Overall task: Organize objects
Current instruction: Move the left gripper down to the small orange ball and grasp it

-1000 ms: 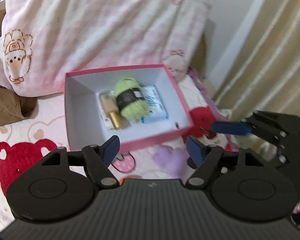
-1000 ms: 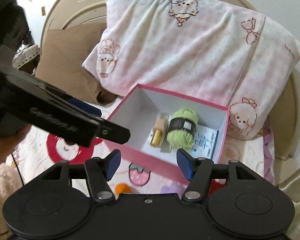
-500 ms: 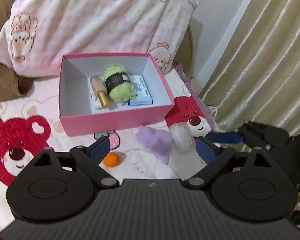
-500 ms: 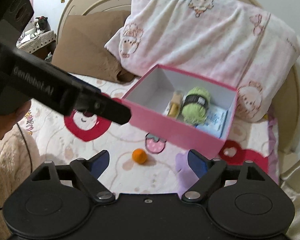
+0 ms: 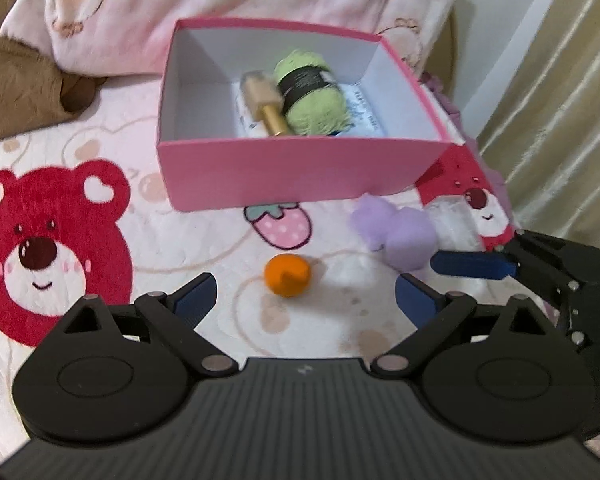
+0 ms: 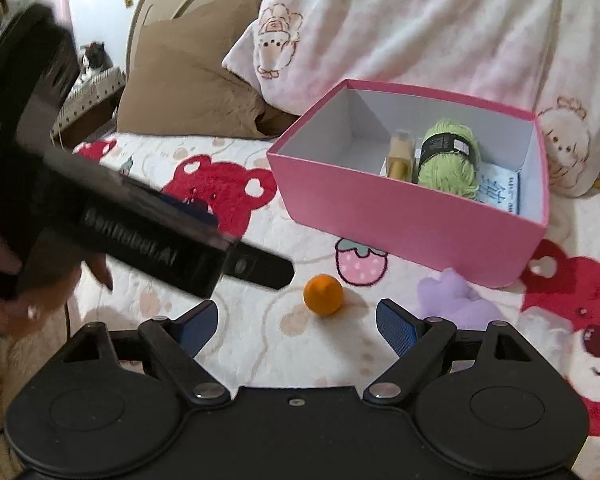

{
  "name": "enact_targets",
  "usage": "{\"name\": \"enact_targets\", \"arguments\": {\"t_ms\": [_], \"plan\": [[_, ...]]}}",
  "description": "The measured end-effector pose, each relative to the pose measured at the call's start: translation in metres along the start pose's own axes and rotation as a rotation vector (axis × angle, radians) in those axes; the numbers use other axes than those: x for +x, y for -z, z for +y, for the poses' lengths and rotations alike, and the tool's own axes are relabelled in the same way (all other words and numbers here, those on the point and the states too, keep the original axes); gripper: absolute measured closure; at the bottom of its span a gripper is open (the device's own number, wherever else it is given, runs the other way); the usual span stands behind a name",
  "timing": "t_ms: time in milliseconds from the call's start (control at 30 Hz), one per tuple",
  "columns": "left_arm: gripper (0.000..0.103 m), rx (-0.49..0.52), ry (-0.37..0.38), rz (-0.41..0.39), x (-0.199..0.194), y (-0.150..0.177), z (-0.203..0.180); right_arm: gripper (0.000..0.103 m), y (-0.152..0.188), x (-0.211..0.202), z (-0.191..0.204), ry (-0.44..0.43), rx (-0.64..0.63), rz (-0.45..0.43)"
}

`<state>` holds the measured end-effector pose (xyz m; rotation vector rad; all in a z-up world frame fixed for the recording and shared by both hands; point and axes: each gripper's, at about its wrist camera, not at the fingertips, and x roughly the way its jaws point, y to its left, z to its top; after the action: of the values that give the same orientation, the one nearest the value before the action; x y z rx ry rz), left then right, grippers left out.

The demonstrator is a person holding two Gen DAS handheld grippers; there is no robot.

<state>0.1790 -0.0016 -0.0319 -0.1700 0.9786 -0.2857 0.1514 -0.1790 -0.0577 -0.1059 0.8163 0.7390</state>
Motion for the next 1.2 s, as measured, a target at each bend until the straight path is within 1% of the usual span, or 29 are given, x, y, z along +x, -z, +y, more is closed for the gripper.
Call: {"name": "enact_targets", "arguments": {"t_ms": [67,100,167,233,300,367,433,533,633,667,700,733,767,800,833,867,900,933,967,1200], "plan": [[0.009,-0.031,-0.004,0.007,0.008,0.0,0.007,0.014,0.004,0.013,-0.003,-0.019,-0.009,-0.007],[0.009,-0.045,-0.004,0.009,0.012,0.0,0.01,0.014,0.005,0.023,-0.003,-0.027,-0.029,0.006],[0.01,-0.049,-0.01,0.015,0.022,0.0,0.013,0.014,0.008,0.042,-0.003,-0.009,-0.065,0.048],[0.01,-0.04,-0.033,0.02,0.031,0.001,0.014,0.014,0.011,0.056,-0.002,-0.001,-0.095,0.057],[0.011,-0.046,-0.039,0.019,0.04,0.002,0.015,0.014,0.012,0.069,0.001,0.002,-0.123,0.041],[0.011,-0.066,-0.03,0.04,0.053,0.003,0.017,0.014,0.018,0.081,0.002,0.022,-0.138,0.015],[0.011,-0.074,-0.053,0.065,0.065,0.004,0.017,0.014,0.025,0.091,0.002,0.053,-0.13,-0.003],[0.011,-0.072,-0.064,0.07,0.076,0.006,0.017,0.014,0.034,0.101,0.001,0.084,-0.117,-0.026],[0.018,-0.068,-0.059,0.062,0.082,0.005,0.016,0.014,0.037,0.106,0.001,0.081,-0.123,-0.043],[0.024,-0.067,-0.058,0.056,0.083,0.004,0.016,0.015,0.038,0.108,0.002,0.08,-0.128,-0.045],[0.033,-0.072,-0.06,0.051,0.085,0.004,0.017,0.017,0.038,0.11,0.002,0.083,-0.134,-0.044],[0.038,-0.078,-0.062,0.052,0.087,0.004,0.018,0.019,0.039,0.114,0.002,0.089,-0.135,-0.041],[0.045,-0.086,-0.059,0.053,0.089,0.004,0.019,0.023,0.039,0.116,0.001,0.093,-0.13,-0.034],[0.048,-0.093,-0.049,0.054,0.09,0.004,0.02,0.031,0.039,0.118,-0.001,0.097,-0.12,-0.022],[0.051,-0.098,-0.031,0.058,0.091,0.003,0.021,0.036,0.039,0.119,-0.002,0.096,-0.112,-0.014],[0.059,-0.1,-0.015,0.064,0.092,0.003,0.022,0.048,0.039,0.119,-0.003,0.101,-0.107,-0.008],[0.067,-0.102,-0.001,0.068,0.092,0.003,0.023,0.057,0.039,0.12,-0.003,0.115,-0.109,-0.006],[0.07,-0.107,0.016,0.068,0.092,0.003,0.022,0.058,0.039,0.119,-0.004,0.11,-0.11,-0.006],[0.07,-0.111,0.024,0.067,0.092,0.003,0.022,0.064,0.039,0.117,-0.004,0.094,-0.105,-0.008],[0.071,-0.09,0.024,0.054,0.085,0.005,0.017,0.065,0.037,0.107,0.002,0.098,-0.104,0.002]]}}
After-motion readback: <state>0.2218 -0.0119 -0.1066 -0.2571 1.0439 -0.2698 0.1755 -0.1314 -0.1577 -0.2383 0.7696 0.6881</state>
